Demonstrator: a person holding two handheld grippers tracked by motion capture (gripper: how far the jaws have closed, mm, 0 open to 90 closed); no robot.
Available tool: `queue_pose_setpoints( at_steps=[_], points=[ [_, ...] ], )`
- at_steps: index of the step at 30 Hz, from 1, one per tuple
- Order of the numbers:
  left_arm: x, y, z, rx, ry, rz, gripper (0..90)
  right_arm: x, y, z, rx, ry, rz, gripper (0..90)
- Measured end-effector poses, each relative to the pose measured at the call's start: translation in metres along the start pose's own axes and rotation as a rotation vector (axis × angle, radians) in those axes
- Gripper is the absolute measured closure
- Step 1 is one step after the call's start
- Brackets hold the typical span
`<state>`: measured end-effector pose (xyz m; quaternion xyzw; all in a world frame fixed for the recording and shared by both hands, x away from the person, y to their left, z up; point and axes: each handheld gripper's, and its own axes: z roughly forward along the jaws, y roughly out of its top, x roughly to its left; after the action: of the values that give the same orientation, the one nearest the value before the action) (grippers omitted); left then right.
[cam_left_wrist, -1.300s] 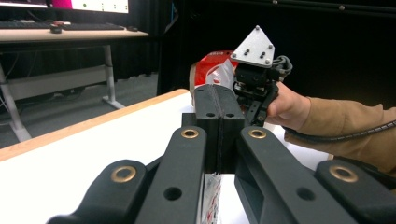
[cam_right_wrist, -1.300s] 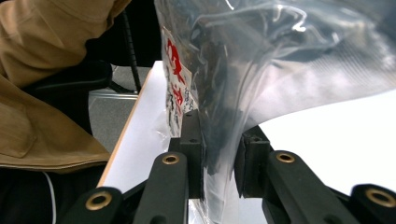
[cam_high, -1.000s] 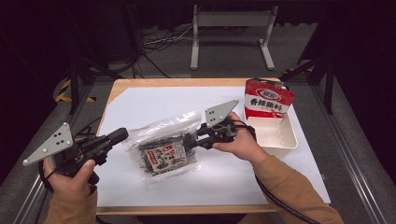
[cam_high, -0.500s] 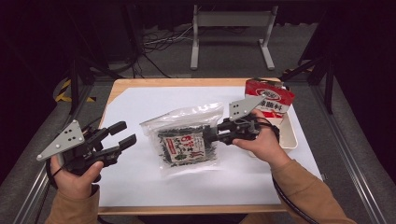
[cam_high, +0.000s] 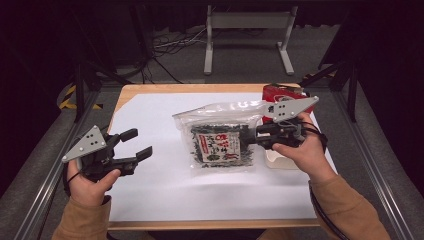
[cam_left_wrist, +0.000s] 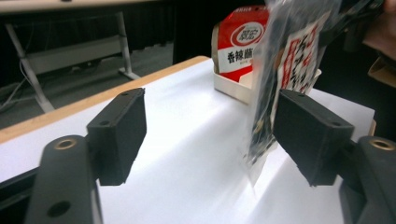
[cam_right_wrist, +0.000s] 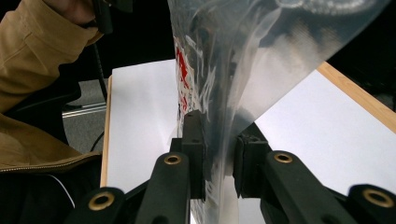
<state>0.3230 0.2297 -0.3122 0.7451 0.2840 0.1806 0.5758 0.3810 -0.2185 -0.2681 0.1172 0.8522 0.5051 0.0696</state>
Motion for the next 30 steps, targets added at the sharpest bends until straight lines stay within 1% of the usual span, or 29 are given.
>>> queue_pose_setpoints(
  at_steps=[3,4,5,9,13,15,16,17,21,22,23,25,26,28,30],
  points=[
    [0.006,-0.005,0.004,0.016,0.014,-0.010,22.3,0.001,-0.001,-0.010,-0.001,-0.024,0.012,77.3],
    [0.006,-0.005,0.004,0.016,0.014,-0.010,21.7,0.001,-0.001,-0.010,-0.001,-0.024,0.012,77.3],
    [0.008,-0.007,0.006,0.026,0.024,-0.022,21.7,0.001,-0.001,-0.012,-0.002,-0.029,0.015,77.3],
    [0.014,-0.012,0.008,0.031,0.038,-0.041,19.4,0.001,-0.001,-0.024,-0.007,-0.061,0.023,77.3],
    [0.020,-0.017,0.009,0.041,0.049,-0.044,18.7,0.000,-0.004,-0.038,-0.016,-0.090,0.047,77.3],
    [0.021,-0.019,0.011,0.042,0.053,-0.050,18.3,0.000,-0.004,-0.041,-0.015,-0.099,0.054,77.3],
    [0.023,-0.022,0.013,0.053,0.067,-0.043,18.0,-0.001,-0.006,-0.047,-0.021,-0.114,0.062,77.4],
    [0.024,-0.024,0.014,0.063,0.070,-0.047,17.7,-0.001,-0.007,-0.048,-0.023,-0.117,0.066,77.4],
    [0.029,-0.031,0.019,0.074,0.072,-0.066,16.7,-0.002,-0.009,-0.059,-0.032,-0.138,0.075,77.5],
    [0.029,-0.031,0.019,0.074,0.072,-0.066,16.3,-0.002,-0.009,-0.059,-0.032,-0.138,0.075,77.5],
    [0.031,-0.032,0.020,0.072,0.077,-0.064,15.9,-0.003,-0.010,-0.064,-0.040,-0.148,0.077,77.5],
    [0.031,-0.033,0.021,0.073,0.078,-0.070,15.6,-0.003,-0.010,-0.066,-0.043,-0.153,0.078,77.5],
    [0.032,-0.033,0.021,0.071,0.081,-0.068,15.2,-0.003,-0.010,-0.072,-0.052,-0.162,0.080,77.6],
    [0.032,-0.034,0.022,0.073,0.083,-0.067,15.1,-0.003,-0.010,-0.074,-0.055,-0.166,0.081,77.6],
    [0.033,-0.035,0.022,0.074,0.081,-0.071,15.0,-0.003,-0.011,-0.080,-0.065,-0.179,0.086,77.7]
  ],
)
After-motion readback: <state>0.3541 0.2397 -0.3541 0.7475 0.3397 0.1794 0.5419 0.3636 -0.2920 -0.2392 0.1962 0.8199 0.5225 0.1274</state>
